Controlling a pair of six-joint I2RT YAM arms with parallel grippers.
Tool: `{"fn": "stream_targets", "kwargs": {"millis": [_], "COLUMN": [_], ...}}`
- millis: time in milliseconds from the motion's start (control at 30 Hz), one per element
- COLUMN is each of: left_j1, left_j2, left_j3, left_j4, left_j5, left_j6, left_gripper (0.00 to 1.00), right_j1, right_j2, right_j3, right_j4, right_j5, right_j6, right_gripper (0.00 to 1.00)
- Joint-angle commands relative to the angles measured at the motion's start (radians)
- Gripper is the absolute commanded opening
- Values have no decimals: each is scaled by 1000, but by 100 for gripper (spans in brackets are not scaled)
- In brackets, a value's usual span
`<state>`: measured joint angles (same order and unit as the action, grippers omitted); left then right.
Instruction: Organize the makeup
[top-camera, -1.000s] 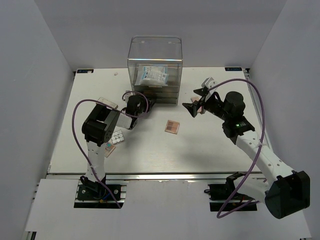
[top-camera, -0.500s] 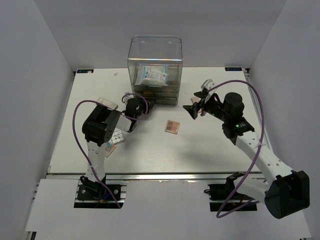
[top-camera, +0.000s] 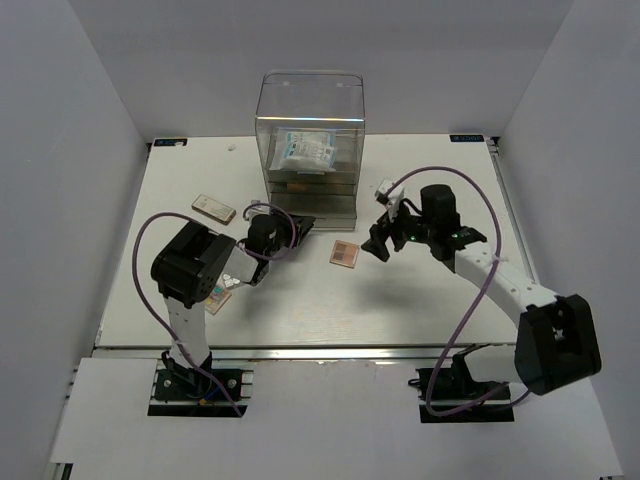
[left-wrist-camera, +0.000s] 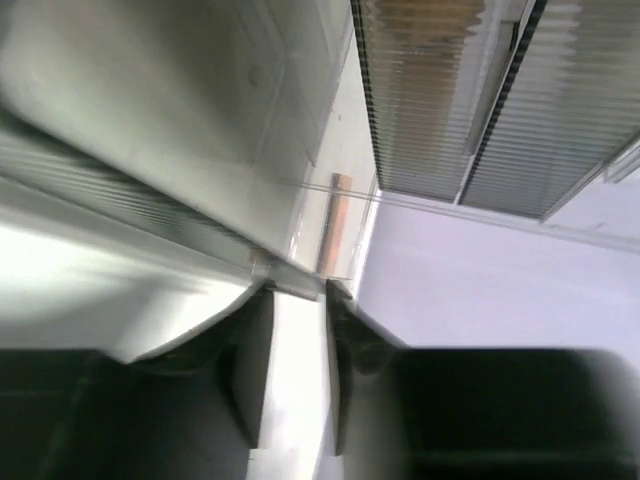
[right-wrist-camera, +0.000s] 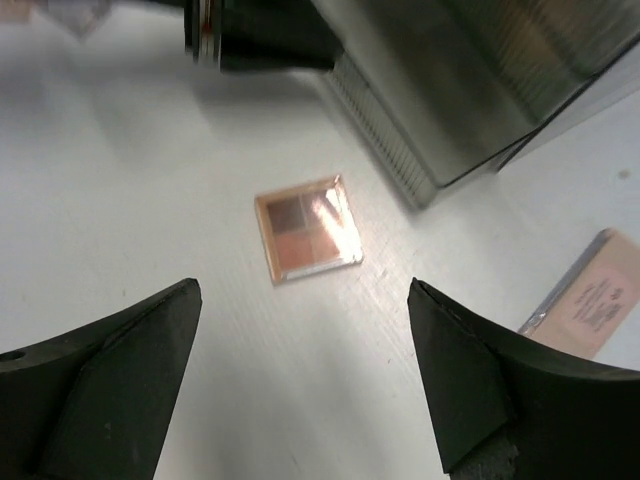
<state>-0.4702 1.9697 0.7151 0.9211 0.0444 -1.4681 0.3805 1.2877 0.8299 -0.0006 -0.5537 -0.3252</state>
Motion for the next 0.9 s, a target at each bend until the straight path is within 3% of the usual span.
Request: {"fn": "stream_targets", "kwargs": {"millis": [0,67,133,433,867], "left_j1": [-12,-12,-10,-8,134], "left_j2": [-83,-101,-142,-428,-1136], "left_j3": [9,18,17,-91,-203], "left_j4": [-56,-93,-135,-343,-915], "left_j5": [15,9,9,-31,-299], "left_j6": [35,48,64,193,367], "left_gripper": [43,58,67,74,98], "right_j1": [35,60,76,192,221], "right_j2": [86,163,220,374,611], "right_j3": [80,129,168,228,448], "right_j4": [-214,-289,-311,-253,-279], "right_j5": [4,79,135,264,291], "right_j6": [-184,-221,-225,-219,-284], "right_gripper": [89,89,89,89,89]}}
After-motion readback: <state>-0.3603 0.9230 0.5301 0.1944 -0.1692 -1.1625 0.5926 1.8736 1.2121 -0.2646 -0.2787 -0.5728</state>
